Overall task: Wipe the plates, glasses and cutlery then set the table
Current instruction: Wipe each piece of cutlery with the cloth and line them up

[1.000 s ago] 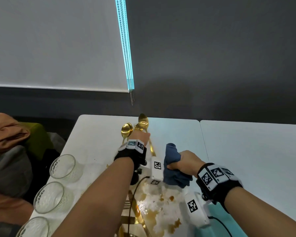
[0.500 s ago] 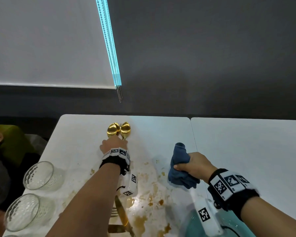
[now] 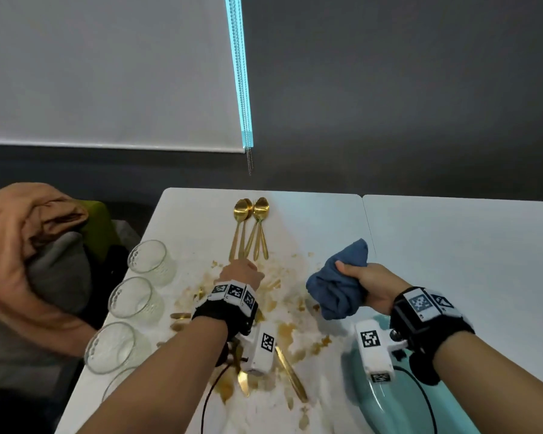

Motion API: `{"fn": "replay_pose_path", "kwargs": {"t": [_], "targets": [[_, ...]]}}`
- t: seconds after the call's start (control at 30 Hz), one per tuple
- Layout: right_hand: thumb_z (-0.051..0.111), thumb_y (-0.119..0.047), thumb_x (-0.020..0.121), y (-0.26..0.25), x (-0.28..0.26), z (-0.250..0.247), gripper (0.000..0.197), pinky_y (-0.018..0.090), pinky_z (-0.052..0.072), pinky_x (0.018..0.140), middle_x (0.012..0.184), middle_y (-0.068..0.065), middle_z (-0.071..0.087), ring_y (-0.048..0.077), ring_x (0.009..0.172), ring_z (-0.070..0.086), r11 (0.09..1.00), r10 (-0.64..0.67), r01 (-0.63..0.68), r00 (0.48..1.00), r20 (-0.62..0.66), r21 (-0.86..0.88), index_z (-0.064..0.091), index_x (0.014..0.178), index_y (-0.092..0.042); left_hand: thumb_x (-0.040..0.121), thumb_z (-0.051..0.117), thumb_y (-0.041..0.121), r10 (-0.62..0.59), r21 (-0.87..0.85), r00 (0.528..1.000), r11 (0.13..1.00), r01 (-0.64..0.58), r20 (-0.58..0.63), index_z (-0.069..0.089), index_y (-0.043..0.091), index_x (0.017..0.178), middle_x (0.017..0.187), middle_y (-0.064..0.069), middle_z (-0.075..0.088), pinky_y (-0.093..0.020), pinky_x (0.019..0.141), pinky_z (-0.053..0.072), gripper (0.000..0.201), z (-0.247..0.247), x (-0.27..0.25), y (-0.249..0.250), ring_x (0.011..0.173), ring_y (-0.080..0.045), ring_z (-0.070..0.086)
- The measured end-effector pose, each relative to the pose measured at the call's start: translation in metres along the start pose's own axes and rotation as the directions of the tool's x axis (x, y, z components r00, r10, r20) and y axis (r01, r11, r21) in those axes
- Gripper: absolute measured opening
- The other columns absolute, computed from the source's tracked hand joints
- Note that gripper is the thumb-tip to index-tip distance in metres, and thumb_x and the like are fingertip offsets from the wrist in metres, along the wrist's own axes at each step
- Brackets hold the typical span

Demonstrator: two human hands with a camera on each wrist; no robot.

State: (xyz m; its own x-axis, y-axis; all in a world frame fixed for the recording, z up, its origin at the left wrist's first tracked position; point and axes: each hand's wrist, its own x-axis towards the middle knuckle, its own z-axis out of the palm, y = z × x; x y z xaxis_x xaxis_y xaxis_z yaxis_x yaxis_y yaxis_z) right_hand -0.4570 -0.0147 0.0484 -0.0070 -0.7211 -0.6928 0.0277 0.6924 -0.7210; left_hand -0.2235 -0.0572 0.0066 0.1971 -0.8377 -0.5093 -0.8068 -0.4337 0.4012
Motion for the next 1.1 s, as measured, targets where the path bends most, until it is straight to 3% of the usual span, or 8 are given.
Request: {"fn": "replay_pose_path", "kwargs": {"t": [0.1, 0.23, 0.33, 0.43, 0.63, 0.7, 0.9, 1.1], "targets": [[0.060, -0.020, 0.090, 0.018, -0.016, 0.007, 0.036, 0.043, 0.052, 0.082, 0.111, 0.024, 0.064, 0.032, 0.097, 0.063, 1.000, -0.013, 0.013, 1.000, -0.003, -0.024, 0.056, 0.111, 0.009, 0.086, 0.063, 0.027, -0.032, 0.059, 0.999, 0.998, 0.030, 0.023, 0.043, 0.020, 0.058, 0.063, 0.005, 0.047, -0.024, 0.071, 0.045, 0.035, 0.010, -0.029, -0.023, 0.078, -0.020, 0.053], [0.065, -0.018, 0.087, 0.038, -0.033, 0.010, 0.041, 0.048, 0.052, 0.088, 0.112, 0.027, 0.063, 0.037, 0.101, 0.063, 0.997, -0.031, 0.028, 0.999, -0.042, -0.073, 0.055, 0.113, 0.013, 0.090, 0.055, 0.027, -0.048, 0.151, 0.999, 0.987, 0.047, -0.001, 0.053, 0.013, 0.073, 0.061, 0.003, 0.045, -0.026, 0.084, 0.045, 0.022, 0.020, -0.050, -0.047, 0.079, -0.018, 0.059], [0.064, -0.016, 0.087, 0.047, -0.043, 0.012, 0.040, 0.039, 0.054, 0.076, 0.111, 0.026, 0.063, 0.034, 0.094, 0.063, 0.998, -0.042, 0.038, 0.997, -0.060, -0.059, 0.055, 0.113, 0.013, 0.090, 0.053, 0.020, -0.044, 0.186, 0.999, 0.982, 0.041, 0.013, 0.059, 0.010, 0.074, 0.071, -0.002, 0.056, -0.028, 0.081, 0.045, 0.020, 0.022, -0.053, -0.063, 0.100, -0.023, 0.065], [0.067, -0.017, 0.085, 0.056, -0.047, 0.009, 0.042, 0.041, 0.054, 0.080, 0.111, 0.026, 0.063, 0.036, 0.098, 0.063, 0.996, -0.051, 0.044, 0.994, -0.095, -0.074, 0.055, 0.113, 0.013, 0.091, 0.051, 0.014, 0.002, 0.310, 1.000, 0.951, 0.002, -0.014, 0.058, 0.011, 0.073, 0.088, -0.005, 0.065, -0.026, 0.071, 0.049, 0.020, 0.017, -0.058, -0.074, 0.096, -0.023, 0.066], [0.069, -0.018, 0.083, 0.070, -0.055, 0.000, 0.040, 0.040, 0.052, 0.084, 0.108, 0.024, 0.065, 0.036, 0.102, 0.062, 0.996, -0.044, 0.034, 0.990, -0.137, -0.078, 0.057, 0.110, 0.010, 0.088, 0.049, 0.012, 0.029, 0.438, 0.997, 0.899, 0.008, -0.077, 0.061, 0.012, 0.074, 0.102, -0.010, 0.068, -0.033, 0.083, 0.051, 0.018, 0.009, -0.055, -0.082, 0.099, -0.027, 0.063], [0.070, -0.017, 0.083, 0.073, -0.056, -0.004, 0.039, 0.039, 0.052, 0.083, 0.107, 0.023, 0.065, 0.034, 0.099, 0.063, 0.996, -0.041, 0.030, 0.989, -0.142, -0.080, 0.058, 0.110, 0.008, 0.088, 0.048, 0.011, 0.021, 0.466, 0.995, 0.884, 0.027, -0.098, 0.063, 0.011, 0.087, 0.108, -0.012, 0.065, -0.035, 0.088, 0.047, 0.015, 0.007, -0.053, -0.080, 0.106, -0.028, 0.058], [0.070, -0.015, 0.083, 0.075, -0.054, -0.012, 0.029, 0.033, 0.053, 0.074, 0.102, 0.020, 0.065, 0.029, 0.089, 0.063, 0.998, -0.018, 0.010, 0.991, -0.135, -0.064, 0.059, 0.102, 0.004, 0.089, 0.046, 0.013, 0.161, 0.697, 0.987, 0.707, -0.121, 0.008, 0.059, 0.016, 0.117, 0.119, -0.007, 0.059, -0.035, 0.099, 0.041, 0.031, 0.014, -0.043, -0.072, 0.124, -0.027, 0.039], [0.071, -0.017, 0.082, 0.071, -0.047, -0.014, 0.029, 0.034, 0.053, 0.077, 0.102, 0.019, 0.066, 0.030, 0.092, 0.063, 0.997, -0.008, -0.002, 0.992, -0.128, -0.074, 0.059, 0.100, 0.002, 0.093, 0.043, 0.011, 0.300, 0.784, 0.948, 0.560, -0.268, 0.110, 0.063, 0.024, 0.114, 0.121, -0.005, 0.057, -0.037, 0.102, 0.038, 0.032, 0.025, -0.040, -0.068, 0.123, -0.025, 0.039]]}}
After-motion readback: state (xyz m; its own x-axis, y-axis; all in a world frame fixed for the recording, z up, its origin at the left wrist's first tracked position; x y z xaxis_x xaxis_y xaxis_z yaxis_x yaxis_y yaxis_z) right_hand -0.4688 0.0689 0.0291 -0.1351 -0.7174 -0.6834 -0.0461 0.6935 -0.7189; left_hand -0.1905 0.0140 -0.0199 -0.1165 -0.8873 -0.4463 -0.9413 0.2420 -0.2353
